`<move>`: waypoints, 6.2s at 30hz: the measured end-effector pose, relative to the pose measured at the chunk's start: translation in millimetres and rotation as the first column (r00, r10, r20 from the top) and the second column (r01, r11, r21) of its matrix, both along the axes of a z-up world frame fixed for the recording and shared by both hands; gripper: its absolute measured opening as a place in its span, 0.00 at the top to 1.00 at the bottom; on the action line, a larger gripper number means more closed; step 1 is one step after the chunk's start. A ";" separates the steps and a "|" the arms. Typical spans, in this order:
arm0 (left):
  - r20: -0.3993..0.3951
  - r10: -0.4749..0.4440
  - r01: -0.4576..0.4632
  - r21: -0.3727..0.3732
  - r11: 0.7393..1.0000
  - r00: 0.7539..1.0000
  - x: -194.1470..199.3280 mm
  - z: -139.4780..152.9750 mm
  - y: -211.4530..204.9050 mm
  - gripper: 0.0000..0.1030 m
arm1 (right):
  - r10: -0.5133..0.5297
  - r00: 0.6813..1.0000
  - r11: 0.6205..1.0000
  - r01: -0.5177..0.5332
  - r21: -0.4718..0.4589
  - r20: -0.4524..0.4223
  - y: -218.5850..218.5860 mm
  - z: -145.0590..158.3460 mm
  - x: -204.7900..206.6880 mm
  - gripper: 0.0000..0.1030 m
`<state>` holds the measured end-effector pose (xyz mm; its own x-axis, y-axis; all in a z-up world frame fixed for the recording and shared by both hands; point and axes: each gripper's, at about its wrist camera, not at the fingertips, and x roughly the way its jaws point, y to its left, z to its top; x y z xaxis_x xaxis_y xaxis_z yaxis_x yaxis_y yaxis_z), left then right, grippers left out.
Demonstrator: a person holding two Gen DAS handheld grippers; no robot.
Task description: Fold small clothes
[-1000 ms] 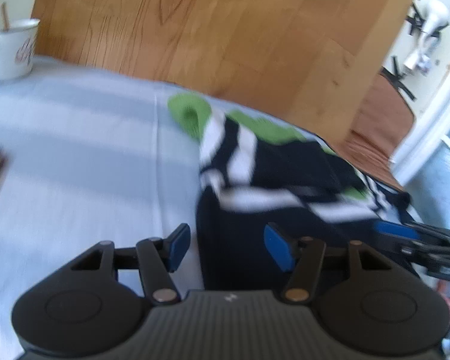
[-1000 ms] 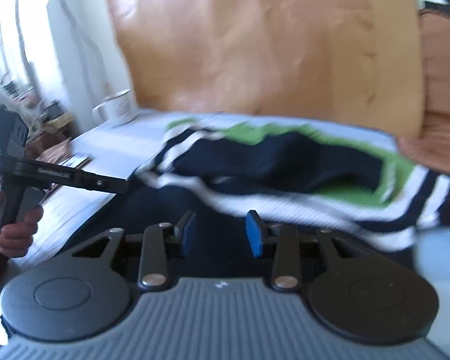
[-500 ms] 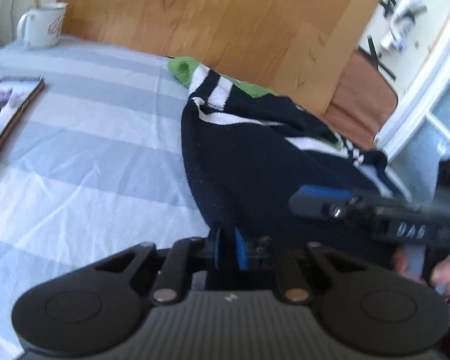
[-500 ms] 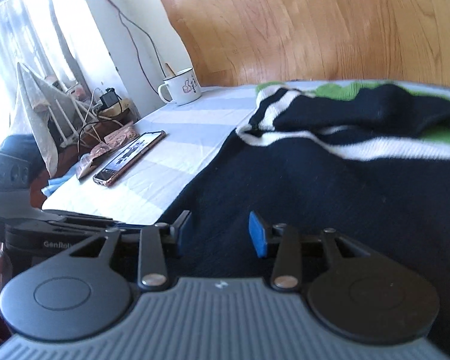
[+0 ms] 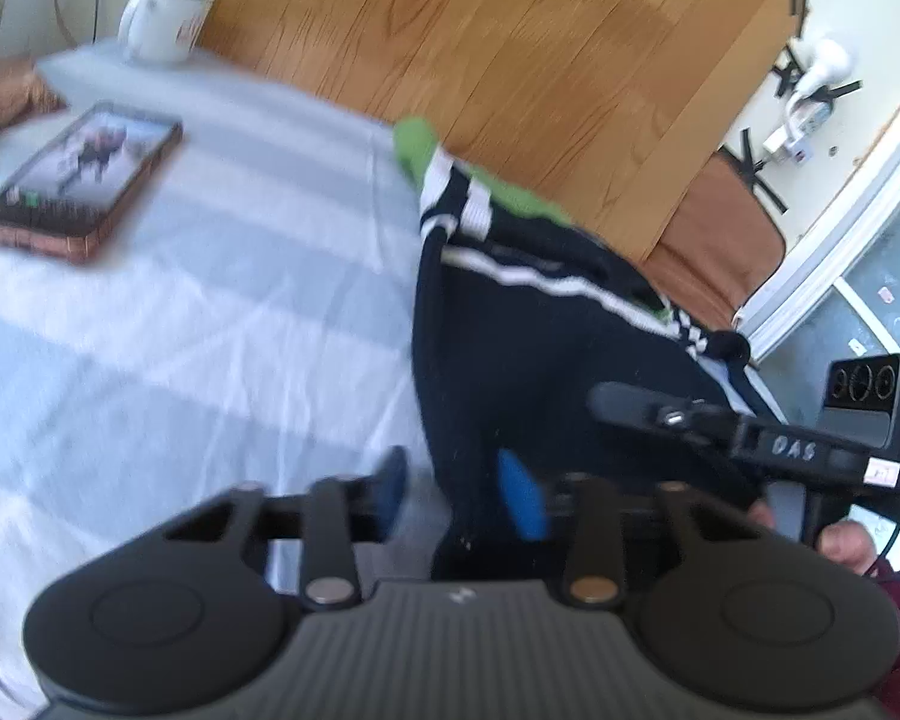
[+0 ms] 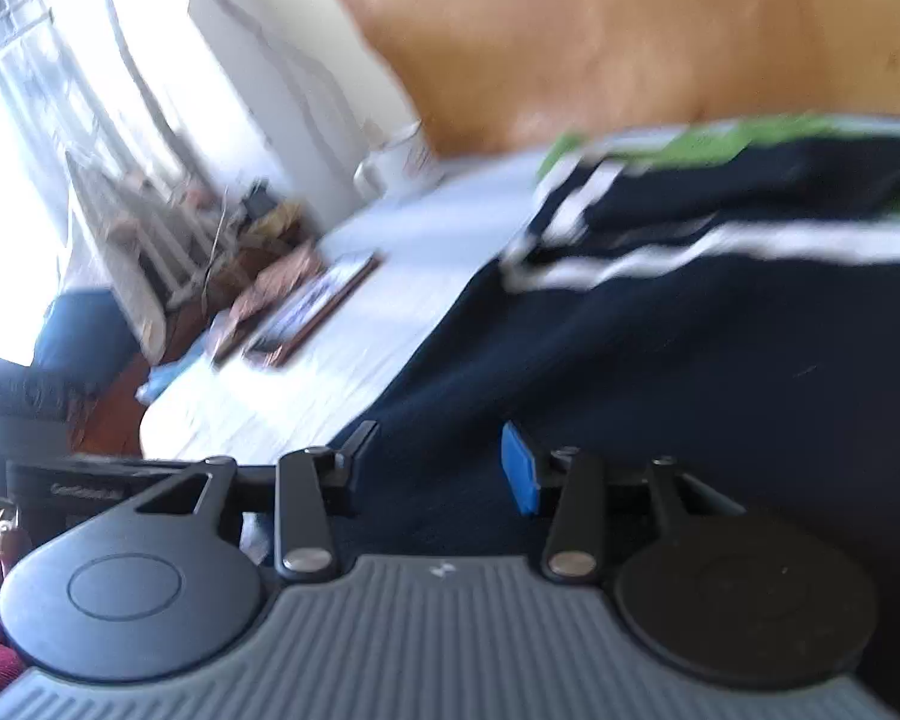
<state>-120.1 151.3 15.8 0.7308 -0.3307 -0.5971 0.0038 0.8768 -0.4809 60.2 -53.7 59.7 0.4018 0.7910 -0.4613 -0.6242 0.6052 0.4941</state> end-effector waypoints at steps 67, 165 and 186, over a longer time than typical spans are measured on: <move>0.078 0.004 -0.024 0.258 0.966 0.997 257.1 -4.8 -51.3 0.44 | -0.696 0.713 0.710 0.701 0.067 -0.082 -205.7 -38.6 107.5 0.45; 0.100 -0.034 0.006 0.272 0.962 0.994 255.1 -1.1 -52.3 0.25 | -0.709 0.702 0.693 0.712 0.114 -0.070 -207.4 -42.7 105.2 0.38; 0.109 -0.051 0.021 0.257 0.966 0.993 252.9 0.4 -50.8 0.24 | -0.738 0.673 0.664 0.738 0.121 -0.052 -208.0 -41.2 95.0 0.38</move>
<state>132.8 100.6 16.3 0.7893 -0.2061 -0.5784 0.0796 0.9684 -0.2365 155.2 -261.8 18.5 0.8794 0.2837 -0.3823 -0.0005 0.8036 0.5952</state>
